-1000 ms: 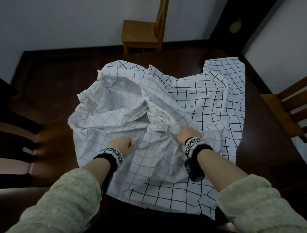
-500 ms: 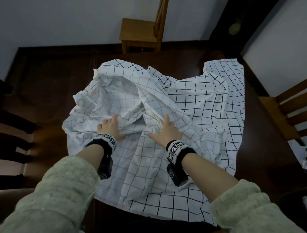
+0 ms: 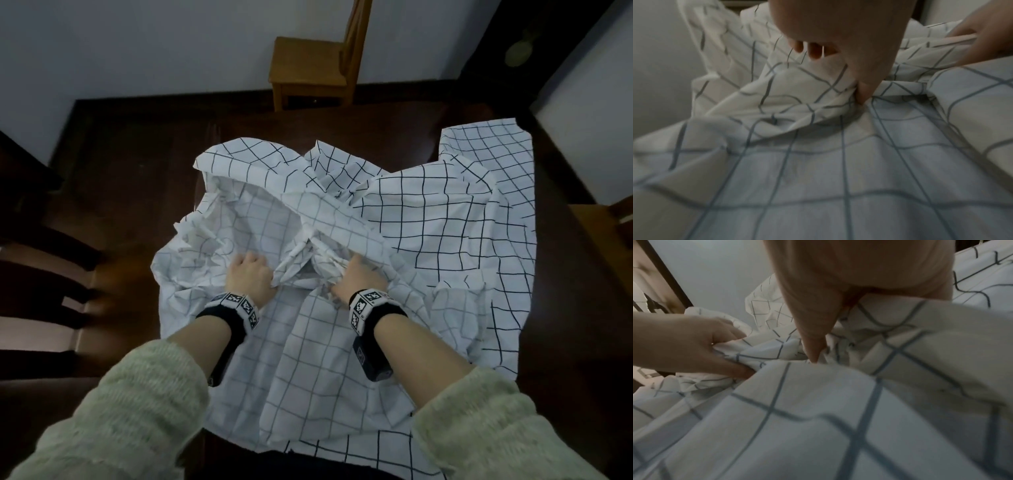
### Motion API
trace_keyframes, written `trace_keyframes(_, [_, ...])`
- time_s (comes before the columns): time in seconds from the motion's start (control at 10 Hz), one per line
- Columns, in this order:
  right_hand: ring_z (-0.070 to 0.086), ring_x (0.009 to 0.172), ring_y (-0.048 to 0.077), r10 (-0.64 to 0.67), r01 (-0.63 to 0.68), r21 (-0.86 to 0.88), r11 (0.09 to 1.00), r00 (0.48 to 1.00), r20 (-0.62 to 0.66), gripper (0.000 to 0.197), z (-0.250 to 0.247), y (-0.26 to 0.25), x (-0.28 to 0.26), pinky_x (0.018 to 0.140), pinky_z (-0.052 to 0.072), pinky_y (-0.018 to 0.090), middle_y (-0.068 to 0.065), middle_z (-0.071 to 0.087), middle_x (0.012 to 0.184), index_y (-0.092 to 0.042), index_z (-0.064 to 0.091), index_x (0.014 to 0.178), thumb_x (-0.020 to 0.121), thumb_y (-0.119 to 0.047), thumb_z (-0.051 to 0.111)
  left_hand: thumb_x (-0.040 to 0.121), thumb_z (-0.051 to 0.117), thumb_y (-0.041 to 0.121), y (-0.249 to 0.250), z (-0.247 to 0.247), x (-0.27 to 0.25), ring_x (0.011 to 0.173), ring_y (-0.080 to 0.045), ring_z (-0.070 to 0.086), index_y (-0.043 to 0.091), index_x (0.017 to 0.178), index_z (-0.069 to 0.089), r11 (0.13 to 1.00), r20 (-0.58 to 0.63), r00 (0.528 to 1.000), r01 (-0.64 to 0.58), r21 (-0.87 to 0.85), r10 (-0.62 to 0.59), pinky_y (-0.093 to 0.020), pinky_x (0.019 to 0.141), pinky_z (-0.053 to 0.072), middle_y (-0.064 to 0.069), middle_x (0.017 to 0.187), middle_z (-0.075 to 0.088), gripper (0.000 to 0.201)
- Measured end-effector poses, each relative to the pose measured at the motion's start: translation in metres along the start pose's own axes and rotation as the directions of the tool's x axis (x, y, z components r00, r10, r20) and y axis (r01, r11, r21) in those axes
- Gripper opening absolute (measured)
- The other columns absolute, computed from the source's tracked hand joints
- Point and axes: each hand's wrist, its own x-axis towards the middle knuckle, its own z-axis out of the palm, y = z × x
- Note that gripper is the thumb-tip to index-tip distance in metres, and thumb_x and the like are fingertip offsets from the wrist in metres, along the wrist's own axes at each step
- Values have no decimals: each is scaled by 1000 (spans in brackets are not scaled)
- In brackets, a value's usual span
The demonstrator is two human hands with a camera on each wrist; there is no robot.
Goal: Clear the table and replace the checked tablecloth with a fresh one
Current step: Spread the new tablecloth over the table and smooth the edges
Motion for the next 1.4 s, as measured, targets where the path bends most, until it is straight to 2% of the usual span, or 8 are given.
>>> trace_keyframes(0.3, [61,87,25,-24,21,-38,999,996,-81,21,-70,36,4,69,42,28,6,65,100,-13,62,97,92,-31,52,95,46,25,-4,-61,29,93,-24,62,13,104,64,999,350,937,15,-40,0,-31,78,49,-4,107,66,24])
trace_keyframes(0.5, [54,117,33,153,-20,502,865,963,-224,34,-172,61,9,92,44,35,18,57,127,1,55,125,95,-7,43,98,40,18,-16,-126,75,122,-31,52,7,132,53,912,90,993,101,-397,-70,-43,110,33,-14,131,57,38])
trace_keyframes(0.6, [55,114,26,285,314,750,583,785,-550,45,-232,69,-7,84,39,17,10,57,127,-10,50,132,90,2,37,100,36,9,-25,-187,99,127,-35,46,7,145,36,327,-180,902,-46,-944,-393,-39,105,36,-21,138,48,45])
trace_keyframes(0.7, [54,112,12,368,630,619,469,498,-785,56,-269,72,-33,83,41,3,-2,54,131,-12,46,136,86,9,33,96,39,17,-29,-221,107,130,-40,41,12,152,8,314,-415,777,-292,-904,-474,-44,108,35,-27,143,39,65])
trace_keyframes(0.8, [47,124,17,43,664,183,725,221,-974,68,-249,91,-38,106,36,23,5,51,134,-13,43,139,76,13,36,93,44,26,-32,-211,108,136,-42,31,16,152,-4,509,-307,847,-50,-859,-435,-49,111,28,-27,150,27,78])
trace_keyframes(1.0, [64,101,36,-619,450,-434,781,460,-637,84,-142,141,-42,89,49,49,16,67,107,-22,54,126,52,12,74,88,65,22,-53,-124,88,132,-38,40,3,146,29,559,172,902,385,-735,-396,-44,108,34,-25,144,38,71])
trace_keyframes(1.2, [58,114,23,-429,364,-330,871,891,-151,44,-82,130,-68,98,45,47,-2,58,130,-30,47,130,90,-13,52,96,45,22,-38,-80,35,85,-24,55,8,97,50,741,347,910,392,-545,-226,-29,73,46,-9,88,51,15])
trace_keyframes(1.4, [62,91,20,-306,364,131,922,894,-327,47,-88,77,-80,78,52,32,-2,62,113,-31,41,135,90,-21,55,97,44,44,29,-72,-11,100,-22,59,13,121,52,390,376,918,304,-869,123,-35,82,49,-7,118,58,40])
